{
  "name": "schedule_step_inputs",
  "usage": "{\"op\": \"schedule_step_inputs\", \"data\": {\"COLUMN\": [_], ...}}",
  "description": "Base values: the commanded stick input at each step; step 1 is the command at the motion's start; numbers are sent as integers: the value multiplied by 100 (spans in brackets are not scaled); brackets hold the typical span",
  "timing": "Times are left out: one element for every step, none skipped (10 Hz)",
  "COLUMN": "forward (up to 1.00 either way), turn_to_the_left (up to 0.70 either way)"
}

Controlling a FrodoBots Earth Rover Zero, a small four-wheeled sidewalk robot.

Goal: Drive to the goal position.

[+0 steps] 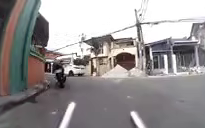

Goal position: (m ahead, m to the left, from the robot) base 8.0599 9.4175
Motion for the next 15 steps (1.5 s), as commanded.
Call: {"op": "schedule_step_inputs", "data": {"forward": [85,85,85,85,85,85,85,85,85,85,85,85,85,85,85], "turn_to_the_left": [0,0,0,0,0,0,0,0,0,0,0,0,0,0,0]}}
